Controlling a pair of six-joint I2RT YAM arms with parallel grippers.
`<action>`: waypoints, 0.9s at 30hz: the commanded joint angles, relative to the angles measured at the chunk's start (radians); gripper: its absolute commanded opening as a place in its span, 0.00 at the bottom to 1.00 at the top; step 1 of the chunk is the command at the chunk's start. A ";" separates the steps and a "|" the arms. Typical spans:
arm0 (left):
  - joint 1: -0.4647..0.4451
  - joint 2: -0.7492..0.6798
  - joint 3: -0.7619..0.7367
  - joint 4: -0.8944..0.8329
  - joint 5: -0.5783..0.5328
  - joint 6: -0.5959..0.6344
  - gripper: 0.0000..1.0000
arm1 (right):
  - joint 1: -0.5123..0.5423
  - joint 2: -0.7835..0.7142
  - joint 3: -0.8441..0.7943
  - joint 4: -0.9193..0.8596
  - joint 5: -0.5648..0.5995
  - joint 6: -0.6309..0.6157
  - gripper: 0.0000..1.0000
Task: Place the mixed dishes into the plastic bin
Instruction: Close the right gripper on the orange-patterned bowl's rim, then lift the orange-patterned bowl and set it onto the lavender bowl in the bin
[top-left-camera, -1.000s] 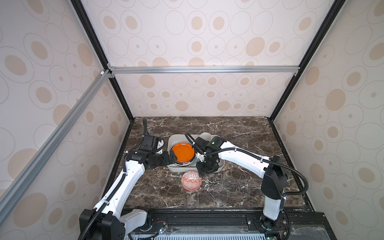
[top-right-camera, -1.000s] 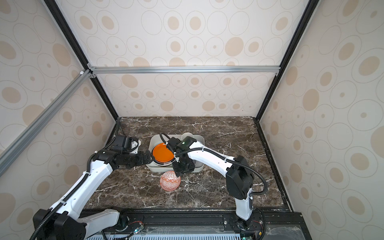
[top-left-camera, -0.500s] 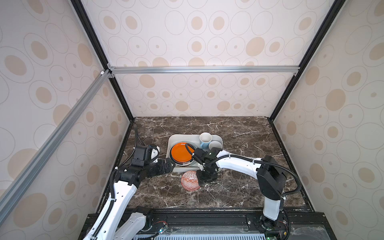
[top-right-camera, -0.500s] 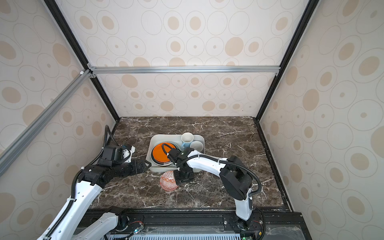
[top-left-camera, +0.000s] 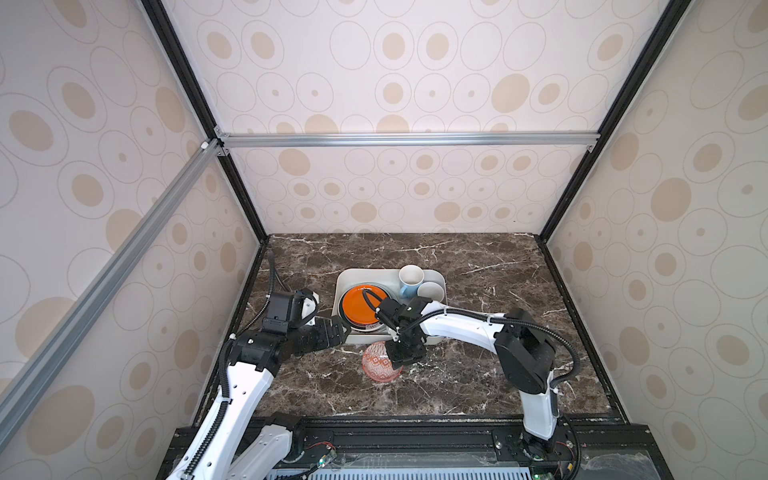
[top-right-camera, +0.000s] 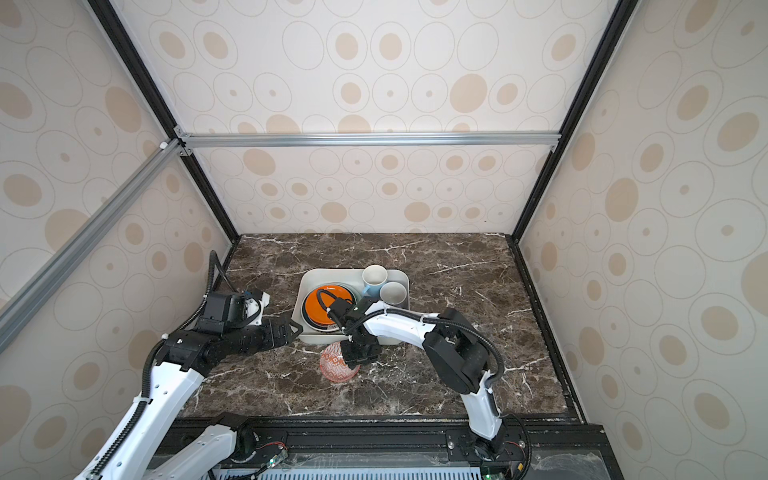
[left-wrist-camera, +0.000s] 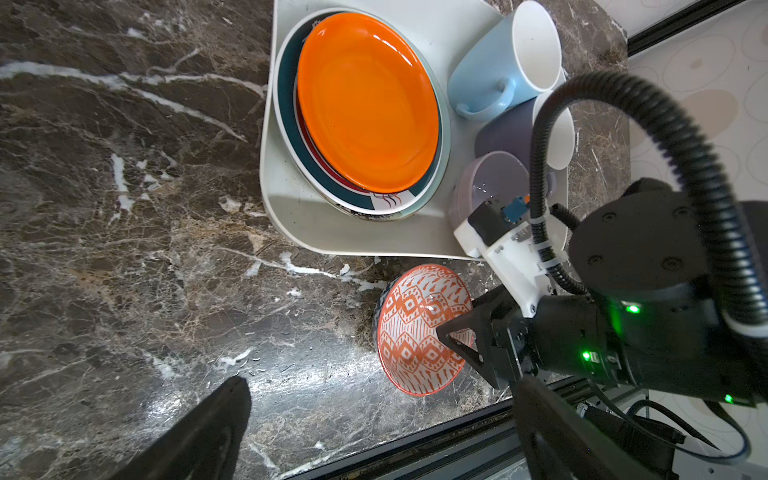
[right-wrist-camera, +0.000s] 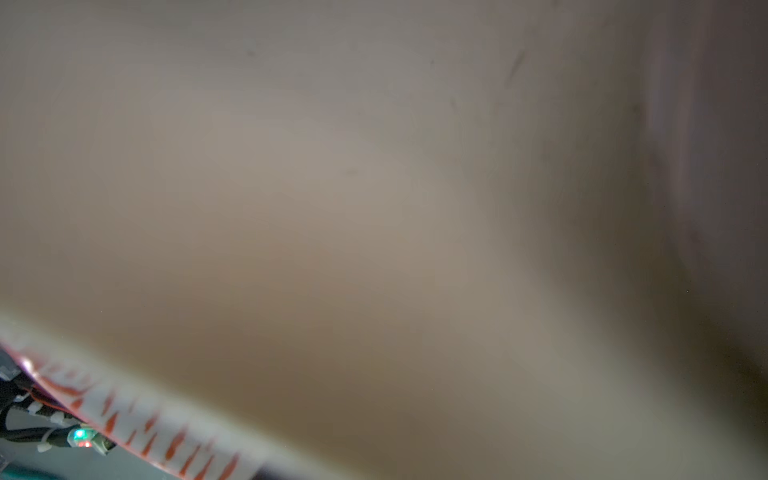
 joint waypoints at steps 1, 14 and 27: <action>0.008 0.007 0.026 -0.011 -0.001 -0.015 0.99 | 0.008 0.026 0.042 -0.052 0.029 -0.008 0.31; 0.008 0.185 0.126 0.074 -0.029 0.030 0.99 | -0.010 -0.020 0.194 -0.240 0.035 -0.095 0.07; 0.008 0.435 0.361 0.160 -0.022 0.060 0.99 | -0.227 -0.016 0.487 -0.436 0.052 -0.195 0.07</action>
